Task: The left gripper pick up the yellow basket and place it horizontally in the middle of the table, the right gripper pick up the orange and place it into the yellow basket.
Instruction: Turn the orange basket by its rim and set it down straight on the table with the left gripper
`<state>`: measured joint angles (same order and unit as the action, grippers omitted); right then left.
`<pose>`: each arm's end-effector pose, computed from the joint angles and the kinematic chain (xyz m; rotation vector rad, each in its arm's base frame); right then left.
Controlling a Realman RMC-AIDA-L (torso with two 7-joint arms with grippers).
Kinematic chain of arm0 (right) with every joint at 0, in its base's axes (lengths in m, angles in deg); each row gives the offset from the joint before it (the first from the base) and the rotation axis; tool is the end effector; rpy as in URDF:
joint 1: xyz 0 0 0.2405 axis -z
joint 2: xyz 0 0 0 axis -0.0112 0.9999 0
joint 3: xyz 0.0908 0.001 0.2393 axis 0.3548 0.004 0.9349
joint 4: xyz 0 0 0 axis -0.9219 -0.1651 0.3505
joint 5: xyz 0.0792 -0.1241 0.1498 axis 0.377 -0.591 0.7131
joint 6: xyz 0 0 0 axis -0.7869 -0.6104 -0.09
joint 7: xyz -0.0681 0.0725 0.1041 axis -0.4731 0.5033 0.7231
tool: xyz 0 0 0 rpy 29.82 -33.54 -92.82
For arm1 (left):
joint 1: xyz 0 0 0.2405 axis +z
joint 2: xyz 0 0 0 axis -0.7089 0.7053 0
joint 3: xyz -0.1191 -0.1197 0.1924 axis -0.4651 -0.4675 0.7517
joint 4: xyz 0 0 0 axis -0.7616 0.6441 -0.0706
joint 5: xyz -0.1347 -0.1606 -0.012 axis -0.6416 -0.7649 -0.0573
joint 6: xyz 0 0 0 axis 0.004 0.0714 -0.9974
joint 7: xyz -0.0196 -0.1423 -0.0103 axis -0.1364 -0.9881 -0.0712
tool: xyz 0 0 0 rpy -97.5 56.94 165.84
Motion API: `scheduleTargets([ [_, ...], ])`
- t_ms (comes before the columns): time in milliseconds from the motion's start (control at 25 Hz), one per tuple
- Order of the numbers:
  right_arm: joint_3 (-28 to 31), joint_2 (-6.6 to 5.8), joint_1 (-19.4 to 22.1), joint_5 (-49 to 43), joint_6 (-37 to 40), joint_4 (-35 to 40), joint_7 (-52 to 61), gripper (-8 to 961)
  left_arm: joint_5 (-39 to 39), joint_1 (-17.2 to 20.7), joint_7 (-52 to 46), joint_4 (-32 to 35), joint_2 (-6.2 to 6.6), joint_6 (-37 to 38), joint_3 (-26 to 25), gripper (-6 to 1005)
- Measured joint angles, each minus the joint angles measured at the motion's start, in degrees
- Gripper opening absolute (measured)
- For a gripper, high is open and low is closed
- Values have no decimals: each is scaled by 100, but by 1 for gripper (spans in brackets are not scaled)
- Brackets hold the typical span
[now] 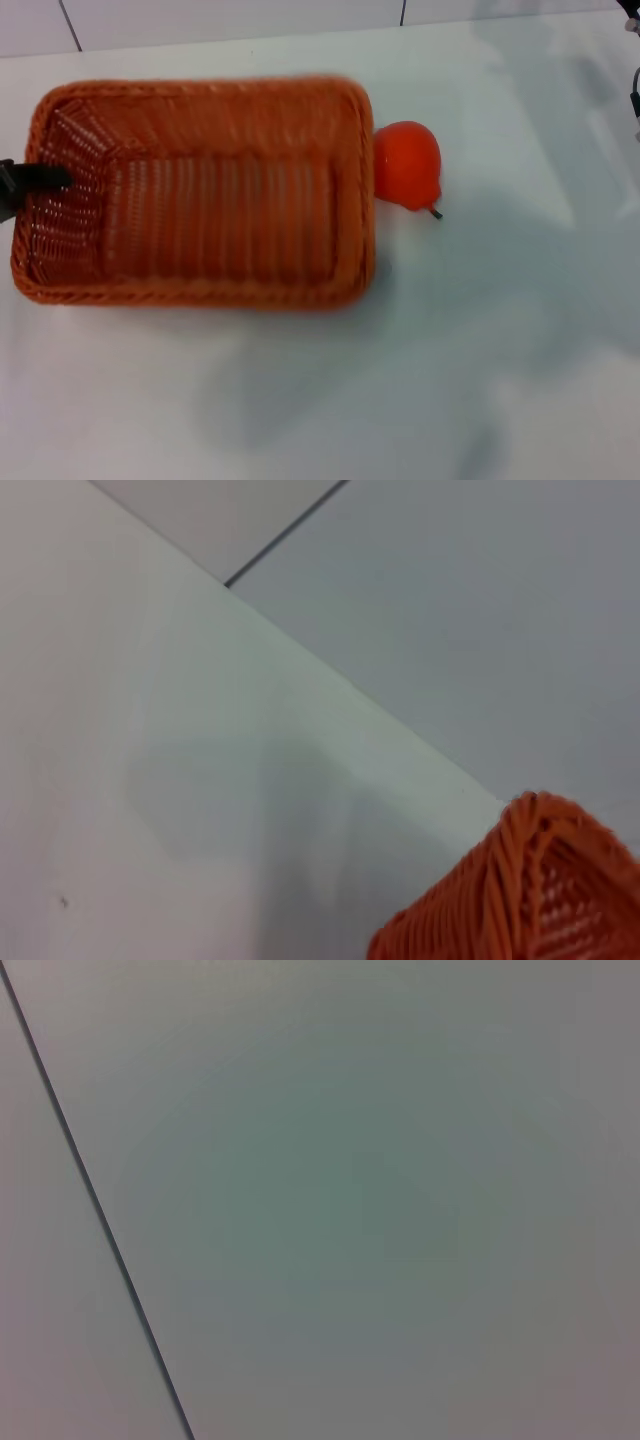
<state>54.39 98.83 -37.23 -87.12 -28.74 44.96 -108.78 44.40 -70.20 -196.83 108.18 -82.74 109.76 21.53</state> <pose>0.3017 0.4085 0.0353 -0.8904 -1.5035 -1.3898 -0.3175 0.3344 0.0502 -1.8372 -1.8129 -0.7198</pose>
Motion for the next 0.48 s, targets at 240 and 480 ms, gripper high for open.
scheduleTargets([
  [240, 15, 7, -22, 0, 0, -39, 1, 474, -29, 1, -4, -59, 17, 101, -18, 272],
  [480, 17, 18, -32, 6, 0, -56, 1, 485, -34, 5, -7, -97, 58, 336, -32, 394],
])
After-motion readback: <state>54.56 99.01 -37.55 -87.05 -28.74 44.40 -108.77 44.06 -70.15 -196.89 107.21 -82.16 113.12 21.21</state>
